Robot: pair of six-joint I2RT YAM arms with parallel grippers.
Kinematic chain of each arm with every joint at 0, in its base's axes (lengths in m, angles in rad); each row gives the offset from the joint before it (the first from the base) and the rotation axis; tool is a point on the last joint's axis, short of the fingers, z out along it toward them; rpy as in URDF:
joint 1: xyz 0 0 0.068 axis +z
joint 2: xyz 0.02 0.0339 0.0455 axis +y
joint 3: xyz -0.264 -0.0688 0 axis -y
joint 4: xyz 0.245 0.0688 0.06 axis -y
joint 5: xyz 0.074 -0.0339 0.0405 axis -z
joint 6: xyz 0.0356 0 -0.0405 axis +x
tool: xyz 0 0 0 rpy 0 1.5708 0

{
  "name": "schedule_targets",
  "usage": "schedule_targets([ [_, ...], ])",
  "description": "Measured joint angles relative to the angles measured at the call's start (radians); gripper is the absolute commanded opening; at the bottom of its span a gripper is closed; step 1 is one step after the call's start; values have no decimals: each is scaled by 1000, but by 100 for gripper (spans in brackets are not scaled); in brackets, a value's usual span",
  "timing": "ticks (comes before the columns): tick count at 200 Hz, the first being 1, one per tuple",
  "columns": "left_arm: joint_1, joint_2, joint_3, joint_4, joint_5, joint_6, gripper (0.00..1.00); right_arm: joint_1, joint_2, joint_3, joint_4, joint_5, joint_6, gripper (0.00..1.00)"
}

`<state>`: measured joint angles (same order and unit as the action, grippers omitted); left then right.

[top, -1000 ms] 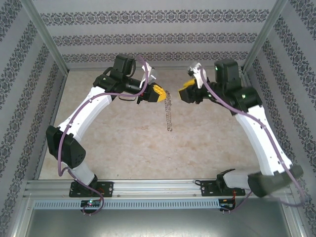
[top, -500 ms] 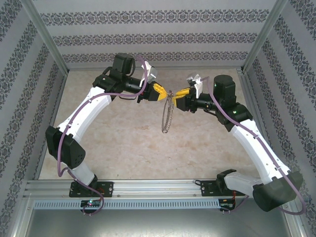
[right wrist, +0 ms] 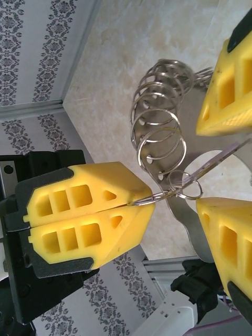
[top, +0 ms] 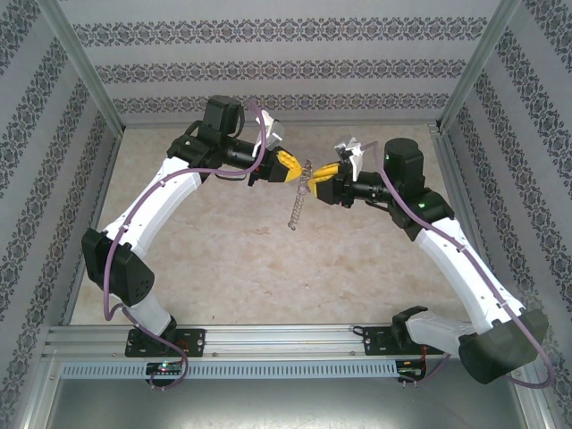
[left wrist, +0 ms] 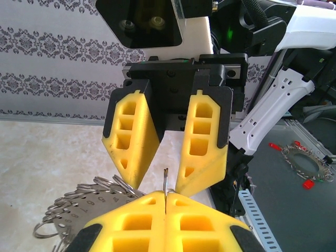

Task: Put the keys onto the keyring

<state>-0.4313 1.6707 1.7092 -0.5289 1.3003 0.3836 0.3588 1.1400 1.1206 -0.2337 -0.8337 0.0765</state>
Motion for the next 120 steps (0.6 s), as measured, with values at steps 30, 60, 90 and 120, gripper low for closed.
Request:
schedule_targets([
  [30, 0, 0, 0, 0, 0, 0, 0, 13, -3, 0, -1, -11, -1, 37],
  [60, 0, 0, 0, 0, 0, 0, 0, 13, -28, -13, -1, -14, -1, 37],
  [90, 0, 0, 0, 0, 0, 0, 0, 13, -32, -15, 0, -19, -1, 36],
  [120, 0, 0, 0, 0, 0, -1, 0, 19, -13, -15, 2, -21, -1, 34],
])
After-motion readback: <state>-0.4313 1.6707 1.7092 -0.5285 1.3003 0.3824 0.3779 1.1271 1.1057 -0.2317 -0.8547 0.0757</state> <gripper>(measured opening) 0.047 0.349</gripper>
